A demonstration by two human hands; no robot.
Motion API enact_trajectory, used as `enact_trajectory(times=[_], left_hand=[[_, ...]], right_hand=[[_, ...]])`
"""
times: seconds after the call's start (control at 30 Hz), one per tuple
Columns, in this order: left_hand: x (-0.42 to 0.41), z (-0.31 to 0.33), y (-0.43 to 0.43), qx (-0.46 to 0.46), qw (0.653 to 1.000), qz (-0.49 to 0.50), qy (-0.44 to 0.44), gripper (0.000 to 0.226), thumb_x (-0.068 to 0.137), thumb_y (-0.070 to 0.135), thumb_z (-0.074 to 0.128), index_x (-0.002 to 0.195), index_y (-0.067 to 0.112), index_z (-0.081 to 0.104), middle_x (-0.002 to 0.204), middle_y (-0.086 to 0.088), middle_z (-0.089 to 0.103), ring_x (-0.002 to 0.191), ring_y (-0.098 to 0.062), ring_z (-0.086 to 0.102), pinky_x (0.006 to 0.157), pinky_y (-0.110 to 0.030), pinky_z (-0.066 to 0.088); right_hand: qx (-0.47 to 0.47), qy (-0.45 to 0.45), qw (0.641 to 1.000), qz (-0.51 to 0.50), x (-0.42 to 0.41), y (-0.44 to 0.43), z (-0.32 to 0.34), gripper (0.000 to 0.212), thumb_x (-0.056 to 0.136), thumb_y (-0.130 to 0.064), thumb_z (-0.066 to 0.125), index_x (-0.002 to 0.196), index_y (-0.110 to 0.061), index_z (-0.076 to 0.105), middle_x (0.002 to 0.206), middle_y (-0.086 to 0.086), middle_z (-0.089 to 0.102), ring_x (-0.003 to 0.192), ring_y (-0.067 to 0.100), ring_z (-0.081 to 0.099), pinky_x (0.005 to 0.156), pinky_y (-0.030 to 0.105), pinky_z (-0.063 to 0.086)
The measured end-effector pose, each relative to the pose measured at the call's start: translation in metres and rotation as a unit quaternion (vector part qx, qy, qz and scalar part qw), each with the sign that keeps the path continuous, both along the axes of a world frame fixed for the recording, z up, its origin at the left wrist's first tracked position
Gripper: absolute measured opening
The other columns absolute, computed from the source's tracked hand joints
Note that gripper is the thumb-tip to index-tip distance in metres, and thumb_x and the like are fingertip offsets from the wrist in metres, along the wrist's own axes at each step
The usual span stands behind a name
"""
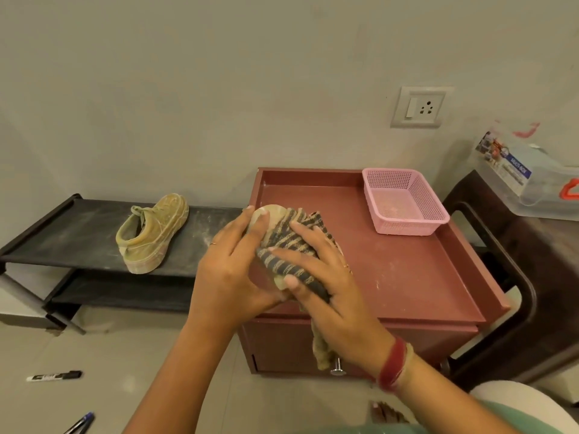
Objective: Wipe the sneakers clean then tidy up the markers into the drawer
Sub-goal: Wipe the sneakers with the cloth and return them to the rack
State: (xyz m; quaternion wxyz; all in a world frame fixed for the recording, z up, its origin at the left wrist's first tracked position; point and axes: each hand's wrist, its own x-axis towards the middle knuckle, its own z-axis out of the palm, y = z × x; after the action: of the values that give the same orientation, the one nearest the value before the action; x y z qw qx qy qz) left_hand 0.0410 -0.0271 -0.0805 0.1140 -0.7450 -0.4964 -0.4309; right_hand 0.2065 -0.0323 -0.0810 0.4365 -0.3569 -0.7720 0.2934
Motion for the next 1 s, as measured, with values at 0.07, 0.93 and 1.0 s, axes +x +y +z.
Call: enact_trajectory(times=[0.07, 0.93, 1.0], left_hand=[[0.003, 0.002, -0.001, -0.001, 1.0, 0.002, -0.025, 0.093, 0.067, 0.061, 0.07, 0.131, -0.001, 0.045, 0.125, -0.016, 0.058, 0.115, -0.024, 0.056, 0.097, -0.032, 0.045], [-0.009, 0.003, -0.002, -0.107, 0.992, 0.027, -0.052, 0.082, 0.065, 0.064, 0.063, 0.125, 0.01, 0.047, 0.114, -0.002, 0.055, 0.104, -0.017, 0.052, 0.087, -0.032, 0.045], [-0.015, 0.002, -0.004, -0.128, 0.99, 0.034, -0.049, 0.079, 0.064, 0.064, 0.063, 0.124, 0.014, 0.049, 0.116, -0.001, 0.053, 0.105, -0.017, 0.051, 0.085, -0.032, 0.046]], right_hand=[[-0.074, 0.065, 0.995, -0.023, 0.003, 0.012, 0.011, 0.037, 0.087, -0.051, 0.046, 0.123, -0.042, 0.054, 0.142, -0.011, 0.044, 0.136, 0.009, 0.034, 0.113, 0.047, 0.028], [-0.162, -0.022, 0.986, -0.024, 0.001, 0.023, -0.013, 0.039, 0.083, -0.066, 0.032, 0.121, -0.071, 0.028, 0.153, -0.026, 0.013, 0.144, 0.003, -0.003, 0.118, 0.051, 0.005], [-0.172, -0.016, 0.985, -0.029, -0.003, 0.02, -0.017, 0.041, 0.084, -0.065, 0.034, 0.124, -0.065, 0.029, 0.153, -0.024, 0.013, 0.143, 0.003, -0.005, 0.118, 0.051, 0.005]])
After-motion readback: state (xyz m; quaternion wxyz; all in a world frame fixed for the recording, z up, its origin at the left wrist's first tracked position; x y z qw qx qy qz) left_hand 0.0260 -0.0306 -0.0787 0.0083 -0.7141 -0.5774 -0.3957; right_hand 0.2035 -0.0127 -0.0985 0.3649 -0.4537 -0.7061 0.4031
